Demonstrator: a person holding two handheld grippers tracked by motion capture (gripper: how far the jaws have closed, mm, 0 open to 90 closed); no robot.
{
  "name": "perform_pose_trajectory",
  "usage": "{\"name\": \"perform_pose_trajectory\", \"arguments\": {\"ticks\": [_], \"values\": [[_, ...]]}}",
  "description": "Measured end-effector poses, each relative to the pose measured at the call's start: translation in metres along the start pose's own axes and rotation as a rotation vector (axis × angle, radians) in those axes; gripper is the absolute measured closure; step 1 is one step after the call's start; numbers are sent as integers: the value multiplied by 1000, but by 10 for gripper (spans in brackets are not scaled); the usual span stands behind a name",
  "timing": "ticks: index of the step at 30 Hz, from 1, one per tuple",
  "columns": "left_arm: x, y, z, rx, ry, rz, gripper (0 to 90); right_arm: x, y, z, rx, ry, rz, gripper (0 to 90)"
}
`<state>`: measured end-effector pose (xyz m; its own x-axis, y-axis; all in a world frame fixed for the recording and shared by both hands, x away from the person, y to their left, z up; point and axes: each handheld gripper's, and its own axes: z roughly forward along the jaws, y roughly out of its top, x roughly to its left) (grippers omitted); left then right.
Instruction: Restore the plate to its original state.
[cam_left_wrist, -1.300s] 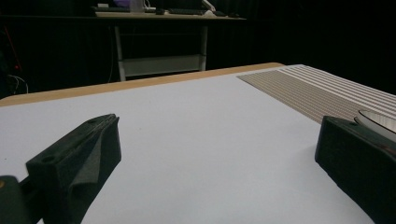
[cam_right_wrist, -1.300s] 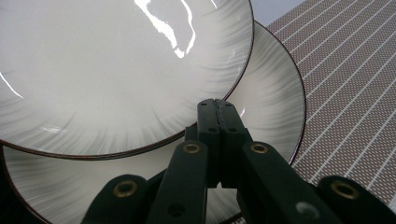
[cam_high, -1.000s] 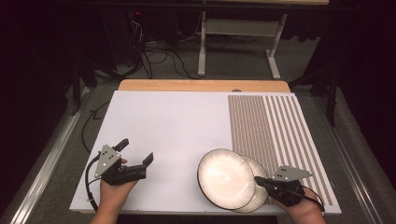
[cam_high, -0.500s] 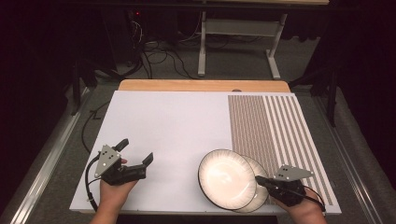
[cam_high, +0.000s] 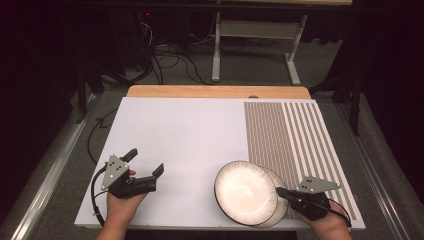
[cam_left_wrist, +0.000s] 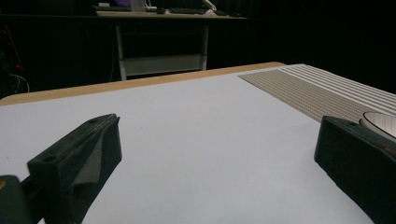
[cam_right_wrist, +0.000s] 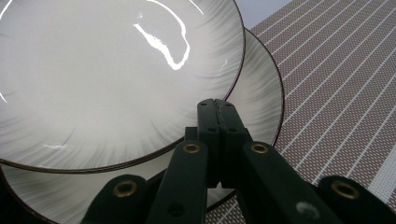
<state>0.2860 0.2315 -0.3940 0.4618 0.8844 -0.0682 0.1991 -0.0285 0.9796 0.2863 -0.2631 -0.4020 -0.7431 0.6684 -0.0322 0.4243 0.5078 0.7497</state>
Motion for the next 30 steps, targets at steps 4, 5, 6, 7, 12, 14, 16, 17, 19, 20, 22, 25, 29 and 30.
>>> {"name": "perform_pose_trajectory", "arguments": {"ticks": [4, 5, 6, 7, 12, 14, 16, 17, 19, 20, 22, 25, 29, 30], "values": [[0, 0, 0, 1, 1, 1, 15, -1, 0, -1, -1, -2, 2, 900], [0, 0, 0, 1, 2, 0, 15, -2, -1, -1, -8, -6, 9, 900], [0, 0, 0, 1, 2, 0, 15, -2, -1, -1, -8, -6, 9, 900], [0, 0, 0, 1, 2, 0, 15, -2, -1, -2, -3, -6, 13, 900], [0, 0, 0, 1, 1, 2, 16, -3, -1, -2, -8, -9, 13, 900], [0, 0, 0, 1, 2, 1, 16, -3, -2, -3, -8, -16, 21, 900], [0, 0, 0, 1, 1, -1, 16, -4, -2, -4, -14, -17, 21, 900], [0, 0, 0, 1, 1, 0, 16, -7, -2, -6, -20, -19, 28, 900], [0, 0, 0, 3, 1, 1, 16, -7, -3, -7, -19, -20, 37, 900], [0, 0, 0, 4, 0, 3, 16, -7, -3, -7, -18, -22, 36, 900], [0, 0, 0, 2, 0, 2, 15, -7, -3, -7, -18, -24, 36, 900], [0, 0, 0, 1, 1, 1, 15, -7, -3, -7, -21, -22, 37, 900], [0, 0, 0, 2, 0, 1, 16, -8, -3, -8, -23, -29, 38, 900], [0, 0, 0, 2, 0, 1, 16, -8, -3, -8, -23, -29, 38, 900]]}}
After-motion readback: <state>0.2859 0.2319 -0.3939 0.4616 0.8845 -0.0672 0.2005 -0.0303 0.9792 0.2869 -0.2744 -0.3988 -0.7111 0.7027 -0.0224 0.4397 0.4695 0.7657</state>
